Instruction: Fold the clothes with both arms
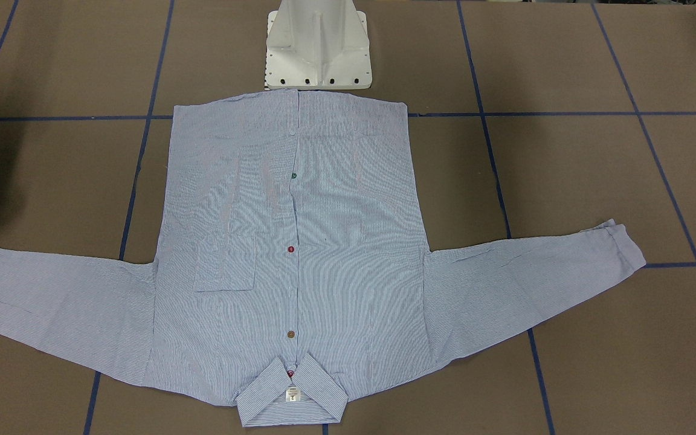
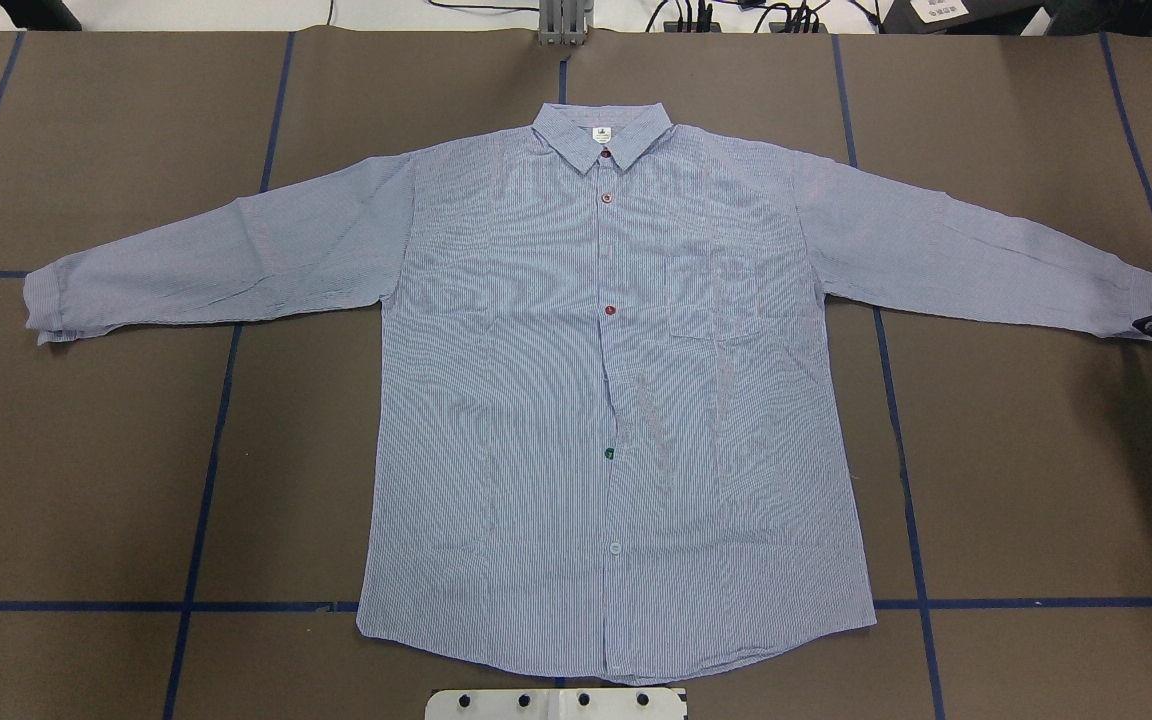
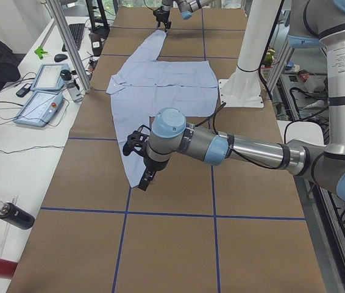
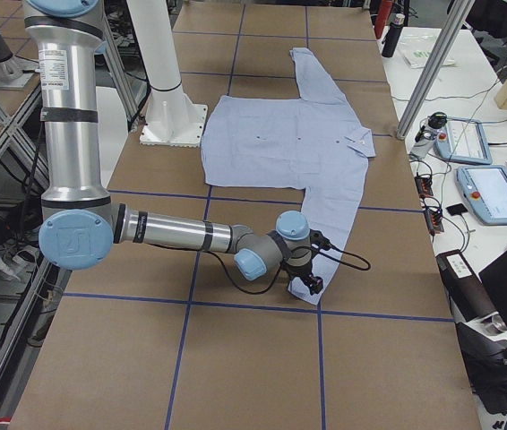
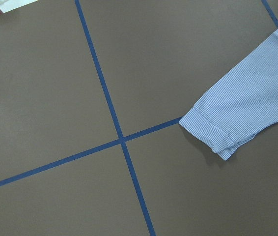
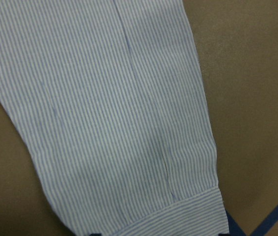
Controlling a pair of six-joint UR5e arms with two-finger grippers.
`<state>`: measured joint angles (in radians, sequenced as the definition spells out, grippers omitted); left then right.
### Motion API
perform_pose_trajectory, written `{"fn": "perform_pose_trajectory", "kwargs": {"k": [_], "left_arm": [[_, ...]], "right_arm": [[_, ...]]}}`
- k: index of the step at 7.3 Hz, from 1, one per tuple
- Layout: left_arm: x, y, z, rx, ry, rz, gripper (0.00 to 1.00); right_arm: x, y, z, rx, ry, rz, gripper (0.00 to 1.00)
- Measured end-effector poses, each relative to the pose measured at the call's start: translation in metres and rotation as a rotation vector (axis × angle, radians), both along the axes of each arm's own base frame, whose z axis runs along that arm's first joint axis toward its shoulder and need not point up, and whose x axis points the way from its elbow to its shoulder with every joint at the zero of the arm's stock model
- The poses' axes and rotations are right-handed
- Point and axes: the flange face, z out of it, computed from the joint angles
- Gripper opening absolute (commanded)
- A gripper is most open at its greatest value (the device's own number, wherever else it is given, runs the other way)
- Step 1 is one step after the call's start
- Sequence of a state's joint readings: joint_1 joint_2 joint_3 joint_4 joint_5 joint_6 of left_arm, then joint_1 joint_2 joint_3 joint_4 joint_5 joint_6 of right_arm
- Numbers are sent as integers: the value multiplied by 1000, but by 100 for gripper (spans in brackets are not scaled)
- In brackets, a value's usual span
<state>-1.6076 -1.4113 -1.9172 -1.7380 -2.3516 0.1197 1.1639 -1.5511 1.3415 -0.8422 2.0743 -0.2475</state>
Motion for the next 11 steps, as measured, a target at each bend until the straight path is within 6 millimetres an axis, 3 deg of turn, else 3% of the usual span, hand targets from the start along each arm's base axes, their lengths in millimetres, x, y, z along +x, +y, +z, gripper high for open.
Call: {"fn": "perform_pose_trajectory", "kwargs": {"k": [5,6,7,9,11], "left_arm": [[0,0,1,-3,0,0,100],[0,0,1,-4,0,0,100],[0,0,2,-5,0,0,100],[0,1,3,-9,0,0,100],[0,1,4,-10,0,0,100]], "right_arm": [[-1,9,6,-26,-12,-4,83],[-1,13,8,-36,-22,-11,79],[-1,15,9,-43,-31,-18,66],[-2,15,8,-40,-35,-29,27],[-2,14,7,-33,-35,-32,0]]}}
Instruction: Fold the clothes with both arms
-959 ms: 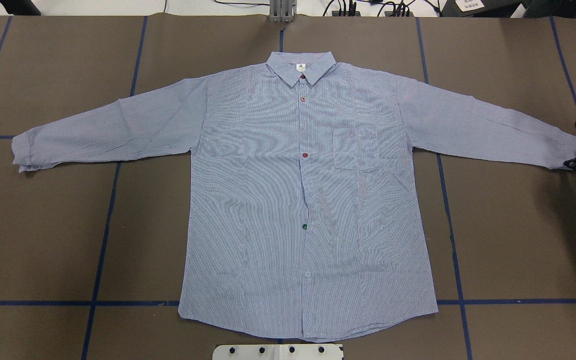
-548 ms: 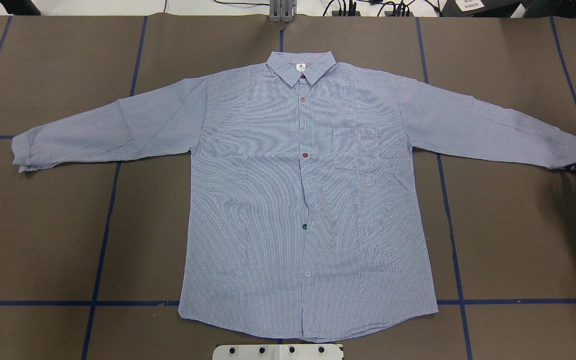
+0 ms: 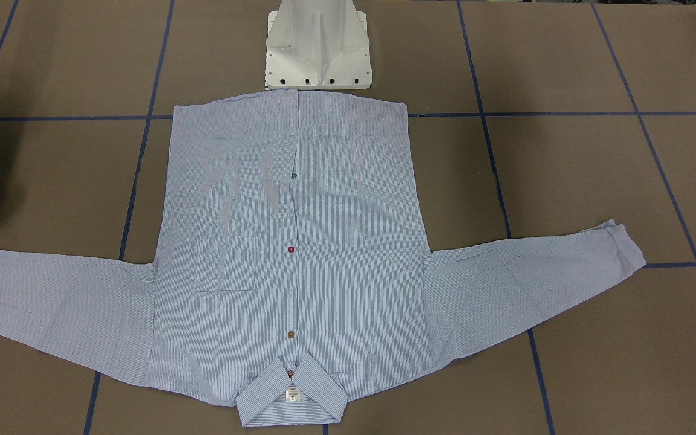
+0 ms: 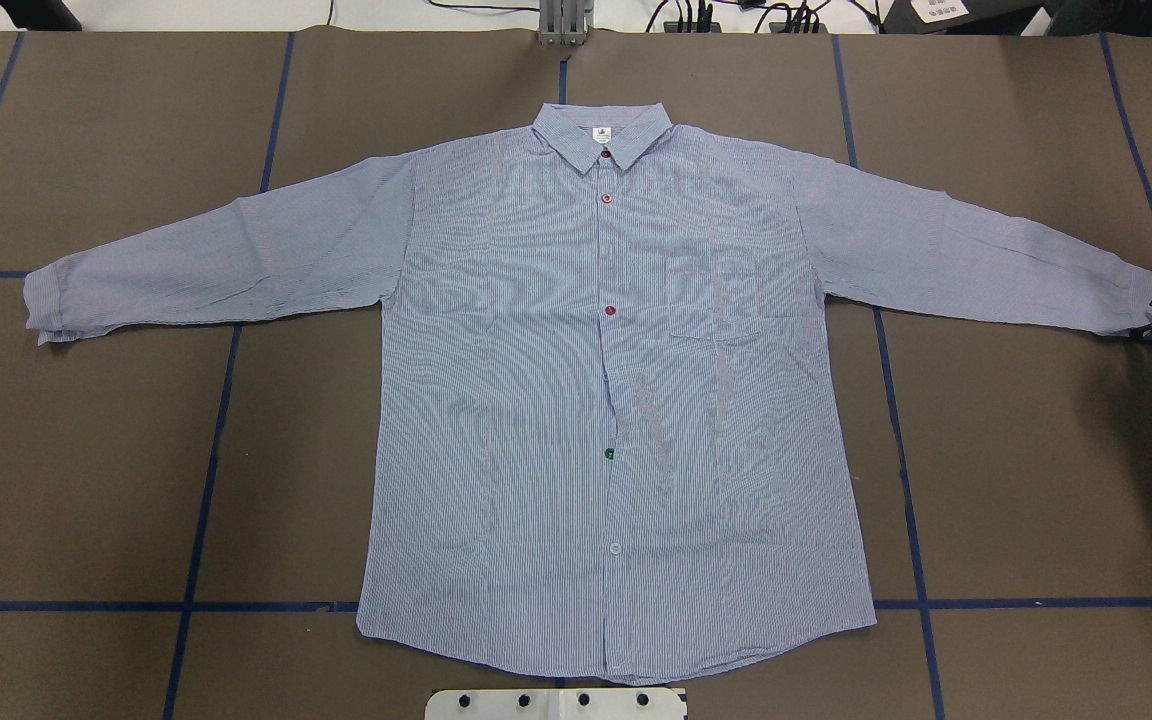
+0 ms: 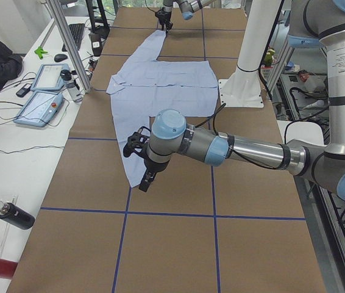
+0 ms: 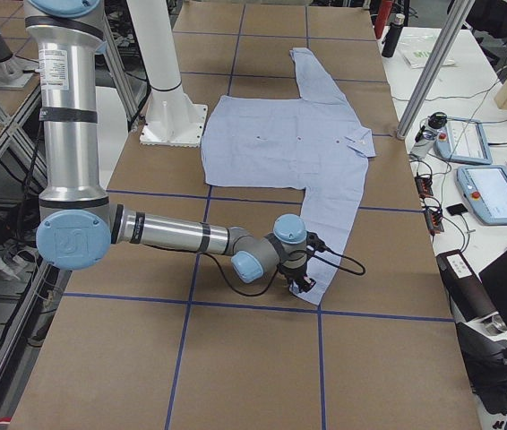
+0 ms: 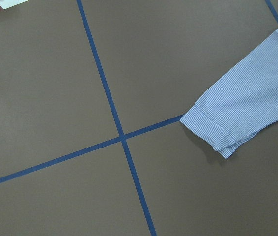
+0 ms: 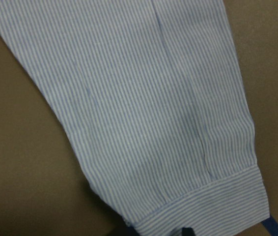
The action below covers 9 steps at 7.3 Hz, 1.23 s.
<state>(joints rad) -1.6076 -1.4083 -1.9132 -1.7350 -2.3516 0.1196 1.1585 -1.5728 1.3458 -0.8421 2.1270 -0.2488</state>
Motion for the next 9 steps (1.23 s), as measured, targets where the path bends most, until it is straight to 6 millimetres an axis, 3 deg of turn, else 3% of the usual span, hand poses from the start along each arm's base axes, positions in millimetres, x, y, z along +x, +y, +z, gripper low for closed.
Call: {"fn": "perform_pose_trajectory", "kwargs": {"k": [3,5,7,8,9], "left_arm": [[0,0,0,1,0,0,100],[0,0,-1,3,0,0,100],[0,0,-2,4,0,0,100],[0,0,-2,5,0,0,100],[0,0,-2,5,0,0,100]], "right_arm": [[1,2,-3,-7,-13,-2,0],[0,-4,-29,-5,-52,14,0],[-5,-22,-87,-37,-79,68,0],[-10,-39,-134,-58,-79,89,0],[-19,-62,-192,-91,-82,123,0]]}}
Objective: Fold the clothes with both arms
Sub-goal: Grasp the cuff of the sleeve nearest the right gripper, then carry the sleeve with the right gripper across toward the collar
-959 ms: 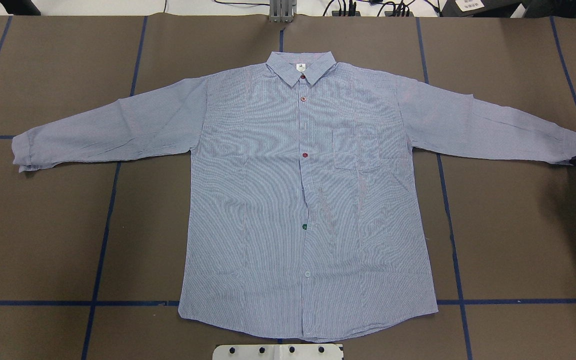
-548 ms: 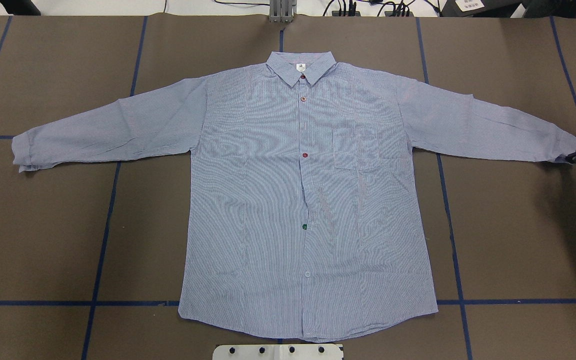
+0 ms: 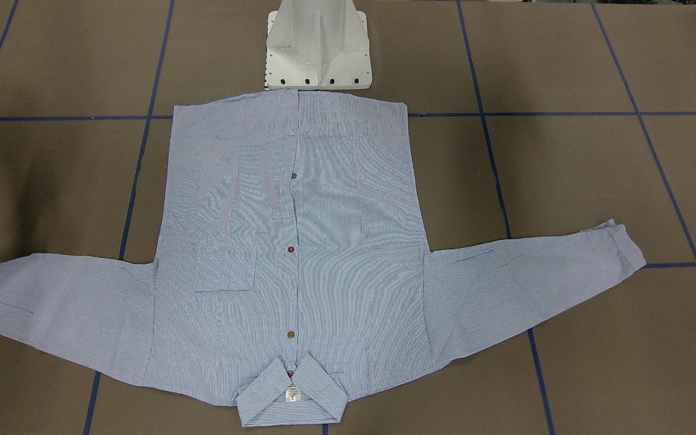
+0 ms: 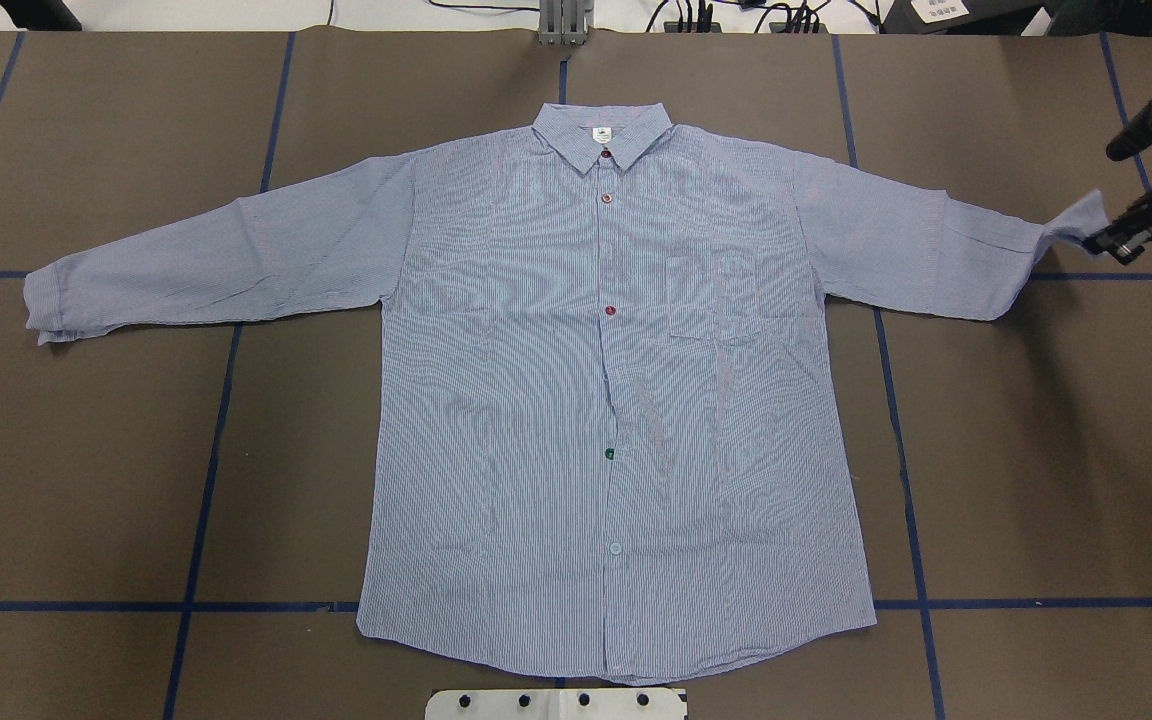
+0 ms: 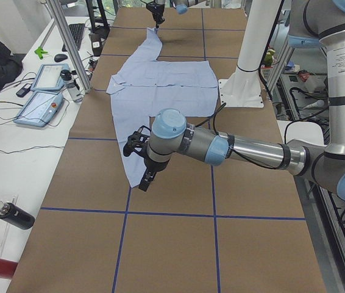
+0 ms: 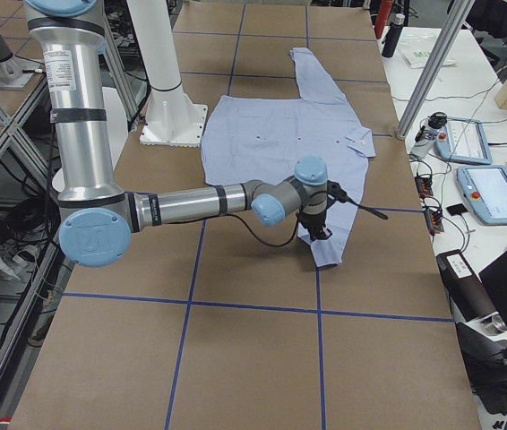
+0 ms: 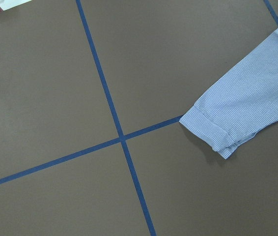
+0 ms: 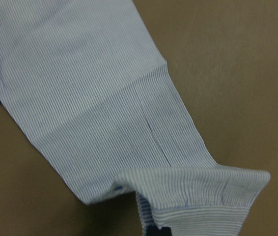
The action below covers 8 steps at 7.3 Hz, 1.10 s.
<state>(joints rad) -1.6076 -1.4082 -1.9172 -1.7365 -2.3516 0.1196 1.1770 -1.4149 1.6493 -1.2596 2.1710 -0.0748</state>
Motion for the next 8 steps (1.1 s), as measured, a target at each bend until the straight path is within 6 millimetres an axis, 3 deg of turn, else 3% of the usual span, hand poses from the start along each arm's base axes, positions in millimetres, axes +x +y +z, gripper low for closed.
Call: {"fn": "perform_pose_trajectory", "kwargs": {"k": [1,2,4,5,6,8], "left_arm": [[0,0,0,0,0,0,100],[0,0,0,0,0,0,100],[0,0,1,0,0,0,100],[0,-1,1,-1,0,0,100],[0,-1,1,-1,0,0,100],[0,0,3,-5,0,0,100]], "right_arm": [[-20,-21,-60,-40,-17,39,0],[-59,-33,-115,-76,-46,77,0],[-153,-35,-213,-127,-110,165,0],[-187,-40,-262,-135,-146,212,0],[-220,-46,-307,-139,-173,260,0],[-294,-42,-367,-142,-184,343,0]]}}
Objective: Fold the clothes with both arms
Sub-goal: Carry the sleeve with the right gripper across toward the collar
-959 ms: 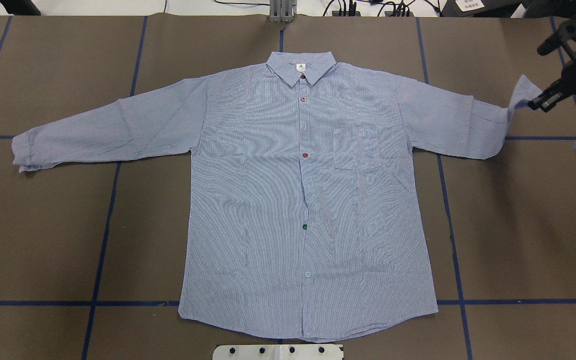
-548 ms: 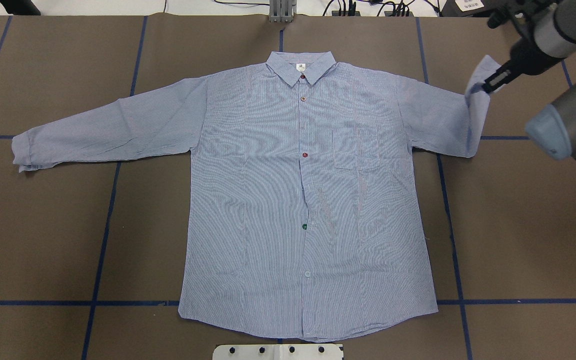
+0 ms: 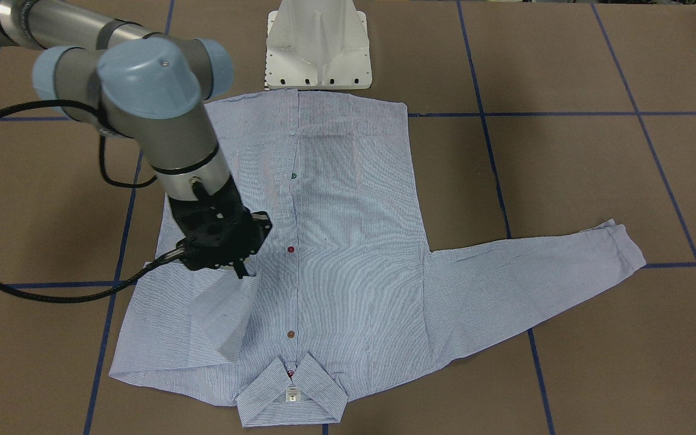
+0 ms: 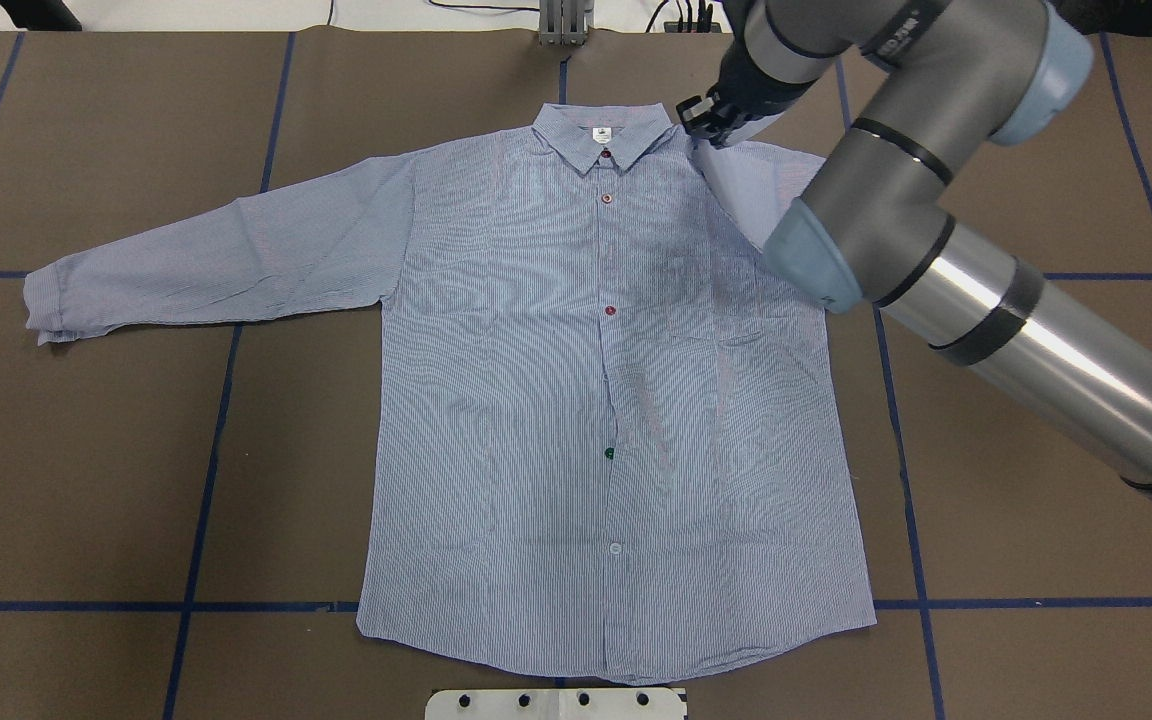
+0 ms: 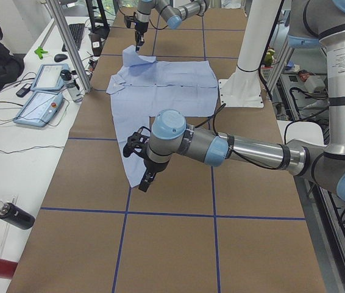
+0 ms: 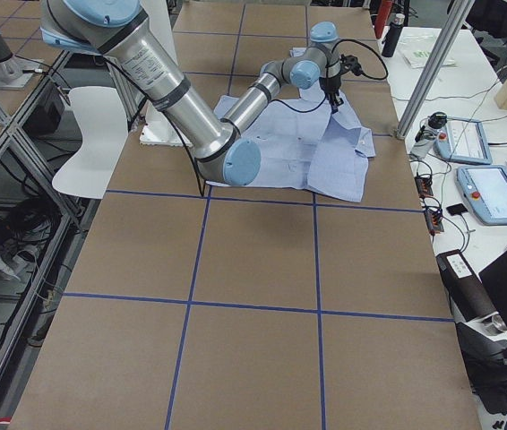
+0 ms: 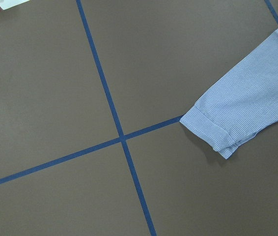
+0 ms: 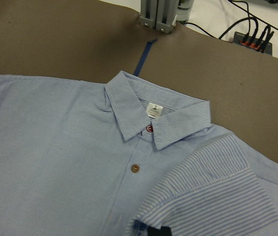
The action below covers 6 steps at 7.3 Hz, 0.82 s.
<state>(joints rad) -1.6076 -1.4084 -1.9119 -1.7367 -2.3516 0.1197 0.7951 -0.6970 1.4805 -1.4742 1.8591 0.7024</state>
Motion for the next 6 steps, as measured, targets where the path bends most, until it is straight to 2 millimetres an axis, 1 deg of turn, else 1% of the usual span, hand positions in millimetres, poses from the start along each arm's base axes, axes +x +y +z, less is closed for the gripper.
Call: {"fn": "perform_pose_trajectory", "kwargs": {"k": [1,2,3,4,5,6], "left_arm": [[0,0,1,-2,0,0,100],[0,0,2,-4,0,0,100],[0,0,3,-5,0,0,100],[0,-1,3,-6,0,0,100],[0,-1,4,-7,1,0,100],[0,-2,5,-8,1,1,100]], "right_arm": [[-37,9,-21,-2,5,32,0],[-69,20,-35,3,15,54,0],[-96,29,-46,12,23,73,82],[-124,32,-56,28,25,93,99],[-153,32,-65,36,22,133,99],[-176,32,-78,31,20,182,99]]}}
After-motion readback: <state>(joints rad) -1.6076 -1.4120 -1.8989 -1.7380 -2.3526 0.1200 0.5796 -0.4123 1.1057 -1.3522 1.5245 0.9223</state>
